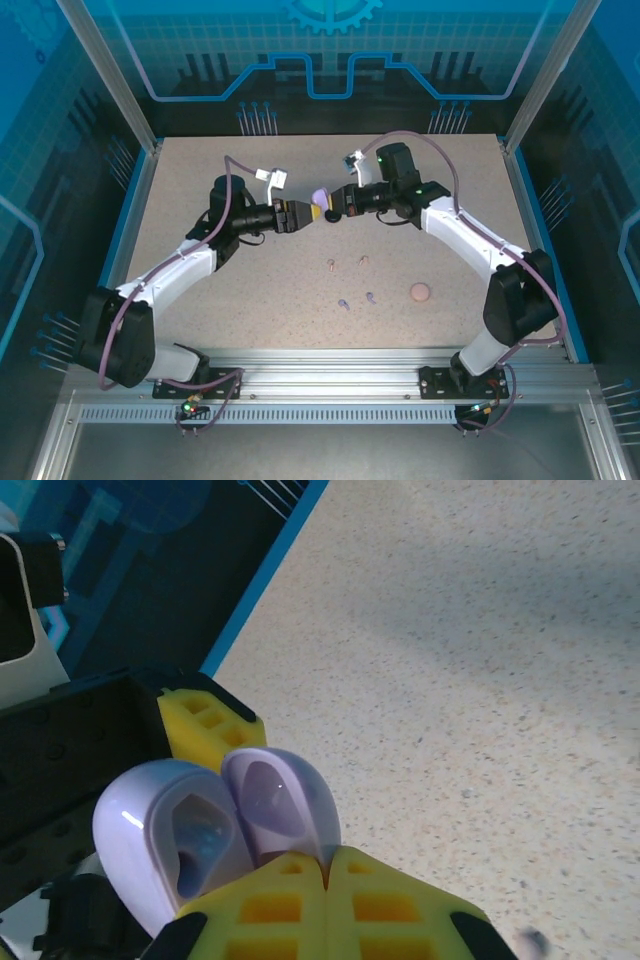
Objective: Insert the wireless bluetooth earbuds into the charging case
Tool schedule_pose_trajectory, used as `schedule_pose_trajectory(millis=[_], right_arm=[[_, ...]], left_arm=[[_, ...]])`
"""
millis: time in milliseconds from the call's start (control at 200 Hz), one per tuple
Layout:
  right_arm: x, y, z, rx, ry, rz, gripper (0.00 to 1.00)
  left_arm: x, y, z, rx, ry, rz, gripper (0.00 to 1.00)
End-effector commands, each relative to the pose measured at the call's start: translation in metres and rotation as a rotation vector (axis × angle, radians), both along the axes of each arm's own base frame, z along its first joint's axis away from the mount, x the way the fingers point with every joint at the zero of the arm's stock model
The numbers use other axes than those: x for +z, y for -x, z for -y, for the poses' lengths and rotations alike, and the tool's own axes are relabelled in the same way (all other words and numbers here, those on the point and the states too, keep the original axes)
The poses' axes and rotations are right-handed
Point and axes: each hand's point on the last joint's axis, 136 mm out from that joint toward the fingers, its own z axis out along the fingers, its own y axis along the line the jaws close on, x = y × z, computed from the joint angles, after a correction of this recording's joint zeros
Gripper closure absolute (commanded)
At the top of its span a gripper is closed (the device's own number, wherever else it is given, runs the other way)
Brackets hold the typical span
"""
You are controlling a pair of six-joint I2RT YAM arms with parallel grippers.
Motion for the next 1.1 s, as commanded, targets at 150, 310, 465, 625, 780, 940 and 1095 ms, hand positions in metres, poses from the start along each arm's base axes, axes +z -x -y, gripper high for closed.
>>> schedule_pose_trajectory(millis=[150,310,465,625,780,940,1095], right_arm=[[-0.024,-0.018,0.031,0.027,0.248,0.096,1.0],[-0.046,-0.029,0.041,0.062,0.378,0.167,1.0],[-0.054,-0.027,0.037,0.136,0.396,0.201,1.0],[-0.057,-0.018,0.028,0.215,0.37,0.174,1.0],[-0.06,-0.008,0.019,0.262,0.359,0.163,1.0],[-0.064,-0.003,0.012,0.284,0.367,0.159,1.0],[-0.062,0.0,0.004,0.301,0.356,0.157,1.0]], left_arm=[[0.025,-0.002,-0.014,-0.016,-0.089,0.044,0.03],[0.017,0.0,-0.009,-0.115,-0.147,0.004,0.02],[-0.001,-0.002,-0.002,-0.209,-0.188,-0.073,0.1],[-0.024,-0.005,0.0,-0.275,-0.24,-0.151,0.23],[-0.037,-0.006,0.004,-0.325,-0.253,-0.195,0.34],[-0.041,-0.007,0.012,-0.363,-0.23,-0.213,0.44],[-0.045,-0.005,0.02,-0.397,-0.227,-0.224,0.5]])
